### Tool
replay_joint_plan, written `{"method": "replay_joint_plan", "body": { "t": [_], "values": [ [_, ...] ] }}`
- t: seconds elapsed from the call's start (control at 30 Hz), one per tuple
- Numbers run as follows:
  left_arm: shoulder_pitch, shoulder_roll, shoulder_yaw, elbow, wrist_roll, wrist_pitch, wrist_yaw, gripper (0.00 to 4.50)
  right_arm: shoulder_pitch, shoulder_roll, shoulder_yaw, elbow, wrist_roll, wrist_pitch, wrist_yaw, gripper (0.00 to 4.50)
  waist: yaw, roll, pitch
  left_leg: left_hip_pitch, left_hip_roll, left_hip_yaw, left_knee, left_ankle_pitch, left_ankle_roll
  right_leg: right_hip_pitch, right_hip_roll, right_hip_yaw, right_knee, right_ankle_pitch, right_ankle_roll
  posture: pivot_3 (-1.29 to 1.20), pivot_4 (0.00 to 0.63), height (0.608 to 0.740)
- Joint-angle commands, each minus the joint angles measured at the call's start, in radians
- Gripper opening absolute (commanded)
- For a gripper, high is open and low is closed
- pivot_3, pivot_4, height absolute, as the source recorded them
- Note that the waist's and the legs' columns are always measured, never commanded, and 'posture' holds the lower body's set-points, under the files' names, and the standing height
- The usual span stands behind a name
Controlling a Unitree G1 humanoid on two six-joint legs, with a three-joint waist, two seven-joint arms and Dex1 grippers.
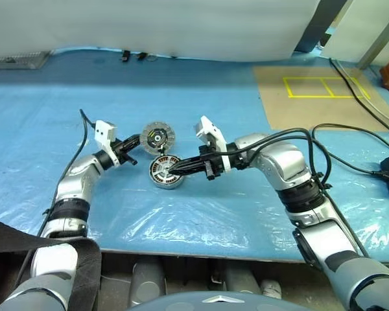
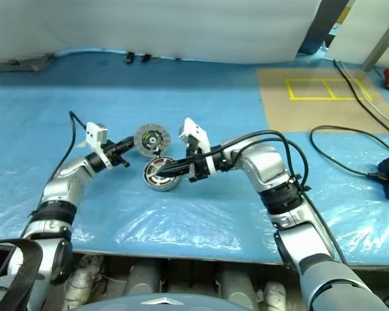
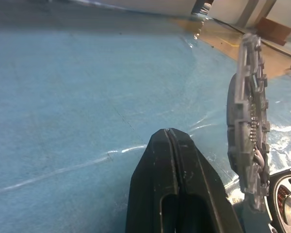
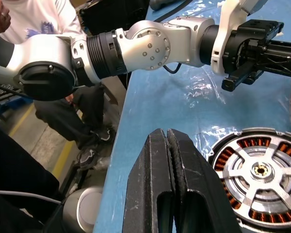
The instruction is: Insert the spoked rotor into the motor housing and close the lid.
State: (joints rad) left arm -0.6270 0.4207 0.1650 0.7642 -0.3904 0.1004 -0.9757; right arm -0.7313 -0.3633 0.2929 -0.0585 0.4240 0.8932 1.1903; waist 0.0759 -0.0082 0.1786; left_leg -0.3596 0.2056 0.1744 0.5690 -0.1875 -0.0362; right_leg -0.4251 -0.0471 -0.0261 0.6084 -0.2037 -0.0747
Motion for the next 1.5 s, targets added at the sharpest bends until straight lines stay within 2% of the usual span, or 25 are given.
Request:
{"method": "replay_joint_plan", "body": {
  "t": [0.03,0.3,0.57,0.73,0.87,1.0,1.27,1.43,1.5],
  "values": [
    [-0.101,0.019,0.006,0.102,0.003,0.008,-0.088,0.0,0.004,-0.012,-0.035,-0.074,0.052,0.028,-0.026,0.03,0.004,0.0,0.0,-0.001,0.0,0.0,0.0,0.0,0.0,0.0,0.0,0.0,0.0,0.0,0.0,0.0,0.15,0.74],
    [-0.283,0.005,-0.015,0.27,0.036,0.06,-0.245,0.0,0.021,-0.032,-0.063,-0.125,0.127,0.076,-0.069,0.03,0.022,0.0,0.0,-0.001,0.0,-0.001,0.0,0.0,0.0,0.0,-0.001,0.0,0.0,0.0,0.0,0.0,0.15,0.74],
    [-0.361,-0.017,-0.085,0.309,0.092,0.172,-0.416,0.0,0.007,-0.048,-0.117,-0.135,0.209,0.119,-0.096,0.03,0.024,0.0,0.0,-0.003,0.0,-0.002,0.0,0.0,0.0,0.0,-0.001,-0.002,-0.001,0.0,0.0,0.0,0.15,0.74],
    [-0.36,-0.03,-0.102,0.283,0.106,0.19,-0.465,0.0,0.019,-0.147,-0.189,-0.173,0.37,0.253,-0.022,0.03,0.029,-0.002,0.001,-0.005,0.0,-0.003,0.0,0.0,0.0,0.0,-0.001,-0.002,-0.002,0.0,0.0,0.0,0.15,0.74],
    [-0.357,-0.032,-0.121,0.255,0.111,0.225,-0.512,0.0,0.024,-0.18,-0.226,-0.174,0.436,0.292,-0.03,0.03,0.03,-0.002,0.001,-0.005,0.0,-0.003,0.0,0.0,0.0,0.0,-0.001,-0.003,-0.002,0.0,0.0,0.0,0.15,0.74],
    [-0.349,-0.03,-0.163,0.213,0.128,0.255,-0.559,0.0,0.022,-0.179,-0.233,-0.164,0.451,0.288,-0.057,0.03,0.03,-0.002,0.001,-0.005,0.0,-0.003,0.0,0.0,0.0,0.0,-0.001,-0.003,-0.002,0.0,0.0,0.0,0.15,0.74],
    [-0.269,0.003,-0.335,0.069,0.243,0.255,-0.633,0.0,0.027,-0.172,-0.21,-0.159,0.454,0.268,-0.075,0.03,0.031,-0.002,0.001,-0.005,0.0,-0.003,-0.001,0.0,0.0,0.0,-0.002,-0.003,-0.003,0.0,0.001,0.0,0.15,0.74],
    [-0.153,0.034,-0.418,-0.019,0.327,0.16,-0.576,0.0,0.027,-0.14,-0.195,-0.127,0.397,0.206,-0.131,0.03,0.03,-0.001,0.001,-0.004,0.0,-0.003,-0.002,0.0,0.0,0.0,-0.003,-0.004,-0.003,-0.001,0.001,0.0,0.15,0.74],
    [-0.12,0.03,-0.405,-0.035,0.324,0.111,-0.533,0.0,0.027,-0.122,-0.196,-0.118,0.383,0.186,-0.153,0.03,0.028,0.002,-0.001,-0.004,-0.001,-0.002,-0.003,0.0,0.0,0.002,-0.004,-0.003,-0.003,-0.001,0.001,0.0,0.15,0.74]
  ]
}}
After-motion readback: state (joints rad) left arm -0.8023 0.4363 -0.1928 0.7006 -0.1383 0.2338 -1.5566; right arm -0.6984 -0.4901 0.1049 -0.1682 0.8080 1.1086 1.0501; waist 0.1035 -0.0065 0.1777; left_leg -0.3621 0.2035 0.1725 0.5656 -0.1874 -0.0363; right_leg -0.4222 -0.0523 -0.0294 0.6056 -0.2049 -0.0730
